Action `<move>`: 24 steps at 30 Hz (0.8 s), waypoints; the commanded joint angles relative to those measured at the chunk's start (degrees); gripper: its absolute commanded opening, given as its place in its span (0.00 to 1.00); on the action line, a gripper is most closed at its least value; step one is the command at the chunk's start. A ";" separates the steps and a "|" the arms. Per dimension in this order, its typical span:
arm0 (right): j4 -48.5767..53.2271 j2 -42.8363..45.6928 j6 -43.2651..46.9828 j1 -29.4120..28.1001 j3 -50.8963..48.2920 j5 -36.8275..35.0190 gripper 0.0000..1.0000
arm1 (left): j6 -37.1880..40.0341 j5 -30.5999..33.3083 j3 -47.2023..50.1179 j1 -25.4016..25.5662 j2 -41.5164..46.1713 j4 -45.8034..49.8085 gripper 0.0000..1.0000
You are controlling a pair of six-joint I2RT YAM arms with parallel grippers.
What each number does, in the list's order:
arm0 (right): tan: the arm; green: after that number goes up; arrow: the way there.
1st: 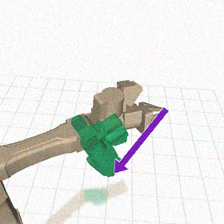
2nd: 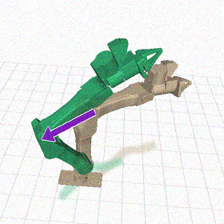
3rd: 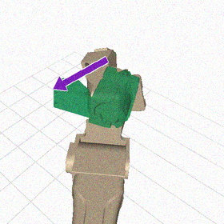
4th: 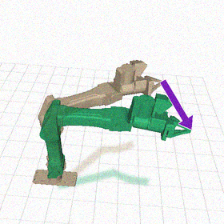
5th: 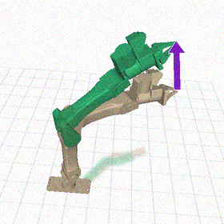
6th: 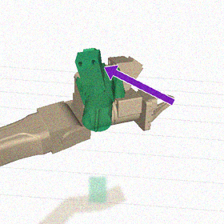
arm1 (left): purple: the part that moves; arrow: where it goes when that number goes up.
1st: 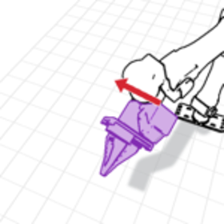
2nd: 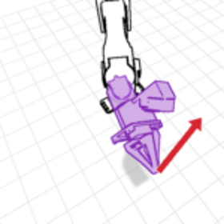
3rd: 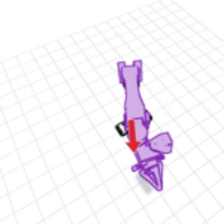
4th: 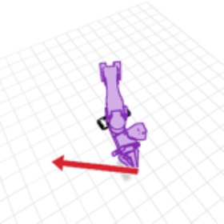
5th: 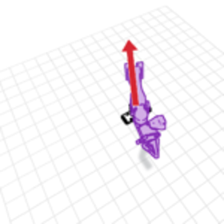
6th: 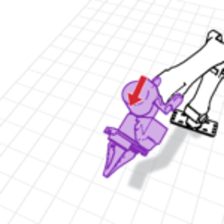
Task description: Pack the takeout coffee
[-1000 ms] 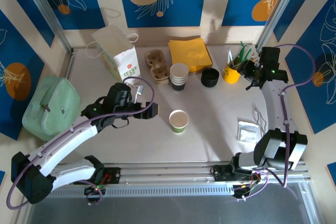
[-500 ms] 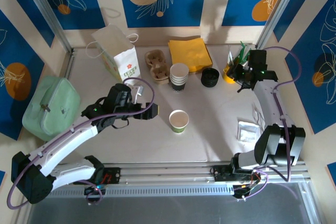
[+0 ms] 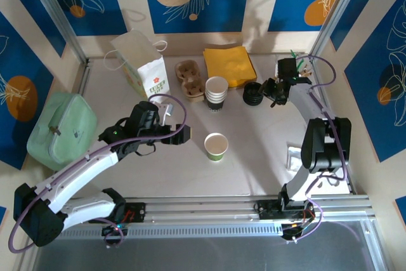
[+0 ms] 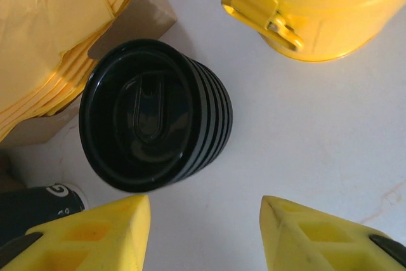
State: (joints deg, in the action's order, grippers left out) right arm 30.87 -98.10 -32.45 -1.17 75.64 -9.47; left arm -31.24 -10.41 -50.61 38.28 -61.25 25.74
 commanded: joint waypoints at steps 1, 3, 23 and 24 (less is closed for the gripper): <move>-0.51 -2.75 -0.46 -0.31 3.48 -0.98 0.49 | -0.11 0.50 -0.19 0.56 0.34 0.65 0.98; 0.21 -4.43 -0.46 -0.41 5.17 -1.16 0.48 | -0.09 0.56 -0.45 0.46 0.25 0.86 0.98; 4.01 -12.75 1.11 -1.91 11.62 -3.66 0.37 | 0.12 2.08 -0.22 0.51 0.78 2.10 0.98; 4.32 -13.13 1.32 -2.07 12.03 -3.82 0.36 | 0.25 2.23 -0.28 0.48 0.77 2.30 0.98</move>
State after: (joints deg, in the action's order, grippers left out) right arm 33.26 -110.24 -32.10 -2.68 85.43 -12.16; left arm -31.24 -9.50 -50.61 38.28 -61.25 26.35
